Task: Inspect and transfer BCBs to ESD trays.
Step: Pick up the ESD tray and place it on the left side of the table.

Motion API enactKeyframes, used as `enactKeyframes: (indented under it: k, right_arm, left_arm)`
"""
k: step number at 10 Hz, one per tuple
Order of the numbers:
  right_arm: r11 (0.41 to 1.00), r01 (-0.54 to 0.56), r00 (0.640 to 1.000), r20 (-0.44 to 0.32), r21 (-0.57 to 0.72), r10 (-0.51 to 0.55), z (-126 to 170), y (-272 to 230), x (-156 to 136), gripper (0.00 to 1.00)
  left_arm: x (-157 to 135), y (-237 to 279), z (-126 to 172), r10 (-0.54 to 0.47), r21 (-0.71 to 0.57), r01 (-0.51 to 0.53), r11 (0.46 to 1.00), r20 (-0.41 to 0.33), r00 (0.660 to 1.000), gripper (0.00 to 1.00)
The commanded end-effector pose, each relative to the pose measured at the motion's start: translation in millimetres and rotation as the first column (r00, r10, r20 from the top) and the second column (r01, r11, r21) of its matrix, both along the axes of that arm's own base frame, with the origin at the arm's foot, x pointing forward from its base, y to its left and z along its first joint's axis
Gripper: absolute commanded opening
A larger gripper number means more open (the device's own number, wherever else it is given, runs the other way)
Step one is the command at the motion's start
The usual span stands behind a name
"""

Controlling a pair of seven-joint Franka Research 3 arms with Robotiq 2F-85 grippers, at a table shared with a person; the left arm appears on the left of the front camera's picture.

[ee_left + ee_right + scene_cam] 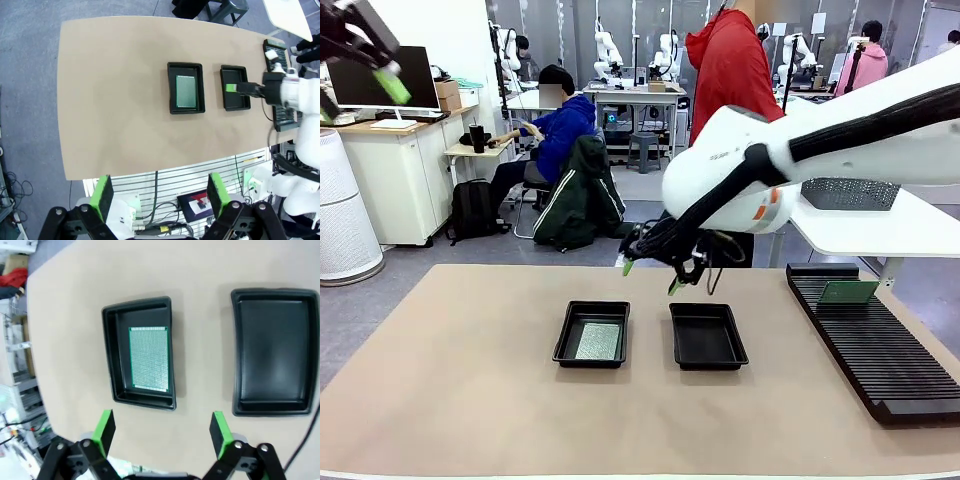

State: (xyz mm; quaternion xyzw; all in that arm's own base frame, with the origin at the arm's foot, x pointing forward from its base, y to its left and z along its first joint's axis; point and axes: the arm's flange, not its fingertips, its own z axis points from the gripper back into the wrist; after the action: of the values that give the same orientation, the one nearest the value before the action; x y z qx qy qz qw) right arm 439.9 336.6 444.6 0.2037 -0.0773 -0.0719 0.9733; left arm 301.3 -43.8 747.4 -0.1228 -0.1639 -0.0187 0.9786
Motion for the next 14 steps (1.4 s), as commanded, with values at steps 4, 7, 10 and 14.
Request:
enactKeyframes:
  k: [4, 7, 10, 14]
  right_arm:
    - [0.992, 0.059, 0.998, 0.013, 0.114, -0.06, 40.7, -99.2, -34.7, 1.0]
    - [0.98, 0.071, 0.997, 0.022, 0.186, -0.077, 45.1, -142.6, -37.6, 1.0]
    - [0.984, 0.095, 0.995, 0.024, 0.153, -0.1, 55.0, -128.6, -33.9, 1.0]
    - [0.984, 0.095, 0.995, 0.024, 0.153, -0.1, 55.0, -128.6, -33.9, 1.0]
  left_arm:
    - [44.2, -94.5, -96.8, 0.024, 0.044, -0.021, 0.999, -0.073, 0.997, 1.0]
    - [79.3, -141.9, -157.1, 0.04, 0.081, -0.031, 0.996, -0.113, 0.993, 1.0]
    - [113.4, -165.8, -214.5, 0.049, 0.088, -0.036, 0.996, -0.148, 0.988, 1.0]
    - [145.5, -177.9, -285.8, 0.041, 0.142, -0.019, 0.99, -0.151, 0.988, 1.0]
